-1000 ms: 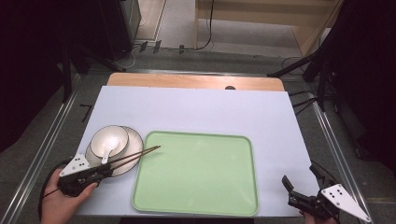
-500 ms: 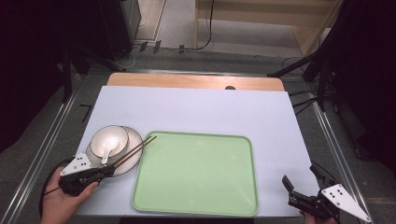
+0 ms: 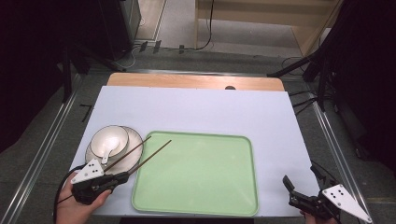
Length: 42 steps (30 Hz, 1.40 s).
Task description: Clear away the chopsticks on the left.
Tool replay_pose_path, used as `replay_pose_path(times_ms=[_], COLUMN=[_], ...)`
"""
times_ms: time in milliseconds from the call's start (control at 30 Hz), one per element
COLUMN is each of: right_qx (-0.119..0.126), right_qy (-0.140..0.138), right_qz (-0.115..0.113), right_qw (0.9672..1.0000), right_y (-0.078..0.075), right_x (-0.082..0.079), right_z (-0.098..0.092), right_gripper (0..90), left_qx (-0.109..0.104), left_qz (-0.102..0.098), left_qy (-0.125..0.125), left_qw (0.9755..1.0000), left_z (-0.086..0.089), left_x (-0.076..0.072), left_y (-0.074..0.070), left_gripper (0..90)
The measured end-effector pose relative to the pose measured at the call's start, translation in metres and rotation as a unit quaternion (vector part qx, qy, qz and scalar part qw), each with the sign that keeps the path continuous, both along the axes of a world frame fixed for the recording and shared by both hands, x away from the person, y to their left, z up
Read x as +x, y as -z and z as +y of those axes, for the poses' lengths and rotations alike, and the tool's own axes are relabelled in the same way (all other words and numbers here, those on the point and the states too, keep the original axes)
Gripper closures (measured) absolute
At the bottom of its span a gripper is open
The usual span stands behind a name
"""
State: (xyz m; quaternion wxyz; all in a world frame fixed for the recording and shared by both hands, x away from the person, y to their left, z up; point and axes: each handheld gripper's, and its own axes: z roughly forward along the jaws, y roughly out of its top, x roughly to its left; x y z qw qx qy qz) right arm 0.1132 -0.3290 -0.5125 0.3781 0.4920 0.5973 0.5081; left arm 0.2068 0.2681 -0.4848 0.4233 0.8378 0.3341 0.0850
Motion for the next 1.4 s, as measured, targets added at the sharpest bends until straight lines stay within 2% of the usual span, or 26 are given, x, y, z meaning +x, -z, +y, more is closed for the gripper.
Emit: replay_pose_path(times_ms=[33,67,100,133,233,267,333,367,500,667,733,767,1067,1133,1167,1300,1400], right_qx=[0.000,0.000,0.000,0.000,-0.003,-0.003,-0.001,-0.001,-0.001,0.000,0.000,0.000,-0.001,-0.001,-0.001,0.001,0.000], right_qy=[0.000,0.000,0.000,0.000,-0.003,-0.003,-0.002,-0.003,-0.005,-0.004,-0.004,-0.004,-0.004,-0.004,-0.004,-0.002,-0.003], right_qz=[0.000,0.000,0.000,0.000,-0.001,-0.001,0.000,0.000,0.000,0.001,0.001,0.001,0.002,0.001,0.000,0.001,0.002], right_qw=[1.0000,1.0000,1.0000,1.0000,1.0000,1.0000,1.0000,1.0000,1.0000,1.0000,1.0000,1.0000,1.0000,1.0000,1.0000,1.0000,1.0000], right_y=[0.000,0.000,0.000,0.000,0.000,0.000,0.000,0.000,0.001,0.001,0.001,0.001,0.001,0.001,0.001,0.001,0.001], right_x=[0.000,0.000,0.001,0.001,0.001,0.001,0.001,0.001,0.001,0.001,0.001,0.001,0.001,0.001,0.001,0.001,0.001], right_z=[0.000,0.000,0.000,0.000,0.001,0.001,0.001,0.000,-0.001,-0.001,-0.001,-0.001,0.000,0.000,0.000,-0.001,-0.001], right_gripper=[0.8,0.8,0.8,0.8,0.8,0.8,0.8,0.8,0.8,0.8,0.8,0.8,0.8,0.8,0.8,0.8,0.8], left_qx=[-0.003,-0.003,-0.005,-0.005,-0.012,-0.012,-0.018,-0.028,-0.033,-0.026,-0.026,-0.020,-0.019,-0.031,-0.047,-0.041,-0.036], left_qz=[0.003,0.003,0.008,0.008,0.019,0.019,0.030,0.041,0.046,0.053,0.056,0.056,0.063,0.060,0.058,0.048,0.043], left_qy=[-0.004,-0.004,-0.005,-0.005,-0.017,-0.017,-0.026,-0.033,-0.042,-0.050,-0.049,-0.046,-0.050,-0.056,-0.059,-0.050,-0.035], left_qw=[1.0000,1.0000,0.9999,0.9999,0.9996,0.9996,0.9991,0.9982,0.9975,0.9970,0.9969,0.9972,0.9966,0.9962,0.9955,0.9967,0.9978], left_z=[-0.010,-0.010,-0.021,-0.021,-0.039,-0.039,-0.045,-0.050,-0.056,-0.064,-0.065,-0.067,-0.066,-0.065,-0.063,-0.067,-0.080], left_x=[-0.001,-0.001,-0.001,-0.001,0.003,0.003,0.007,0.010,0.012,0.014,0.015,0.015,0.016,0.016,0.016,0.017,0.021], left_y=[0.003,0.003,0.005,0.005,0.013,0.013,0.017,0.021,0.025,0.033,0.035,0.037,0.041,0.039,0.037,0.031,0.026], left_gripper=[85.4,85.4,85.4,85.4,85.3,85.3,85.3,85.3,85.3,85.2,85.2,85.1,84.1,76.0,69.0,76.1,90.0])
